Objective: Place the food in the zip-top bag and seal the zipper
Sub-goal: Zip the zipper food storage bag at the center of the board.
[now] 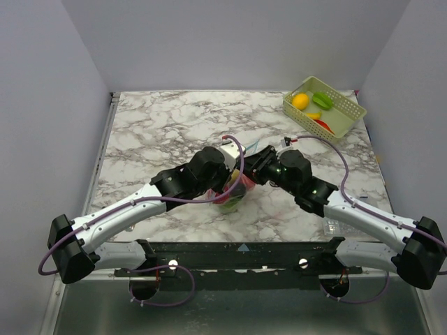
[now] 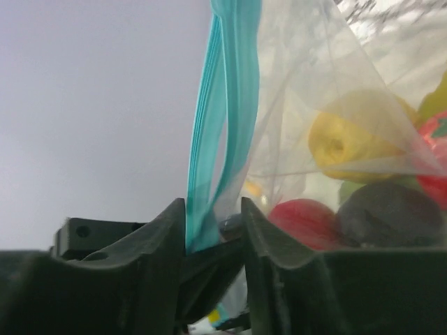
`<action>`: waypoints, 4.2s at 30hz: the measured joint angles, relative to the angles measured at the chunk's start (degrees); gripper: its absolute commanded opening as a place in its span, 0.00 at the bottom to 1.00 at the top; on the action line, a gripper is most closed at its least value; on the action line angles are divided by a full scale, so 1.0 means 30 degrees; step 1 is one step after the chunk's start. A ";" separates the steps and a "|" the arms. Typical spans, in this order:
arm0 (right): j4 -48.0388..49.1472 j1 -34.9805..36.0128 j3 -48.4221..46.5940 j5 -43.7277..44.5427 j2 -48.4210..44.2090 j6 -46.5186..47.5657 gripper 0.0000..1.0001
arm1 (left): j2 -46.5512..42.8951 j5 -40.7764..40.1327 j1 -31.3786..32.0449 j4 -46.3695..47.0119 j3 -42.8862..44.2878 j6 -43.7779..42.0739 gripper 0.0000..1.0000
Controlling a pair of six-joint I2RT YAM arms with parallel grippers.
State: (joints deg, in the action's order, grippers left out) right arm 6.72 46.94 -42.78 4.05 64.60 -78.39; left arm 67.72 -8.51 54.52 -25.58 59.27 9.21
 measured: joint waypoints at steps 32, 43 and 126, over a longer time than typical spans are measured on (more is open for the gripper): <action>-1.1016 -0.8058 -0.7592 -1.8484 0.2951 3.1139 0.80 | 0.0321 0.9908 -0.3555 -0.3337 0.1362 -0.2433 0.00; -1.0331 -0.5901 -0.7541 -1.9737 0.2062 3.0541 0.63 | 0.0743 1.1060 -0.3942 -0.3257 0.1377 -0.2412 0.00; -0.6696 0.1902 -1.0083 -1.6313 0.6455 3.2428 0.44 | -1.4739 1.1715 -0.7278 0.7380 -1.2131 -0.1690 0.00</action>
State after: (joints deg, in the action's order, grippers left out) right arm -13.37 52.64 -73.03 -44.88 83.96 18.90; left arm 23.51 26.63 32.69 -3.44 22.87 4.14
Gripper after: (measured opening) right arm 0.468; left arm 0.008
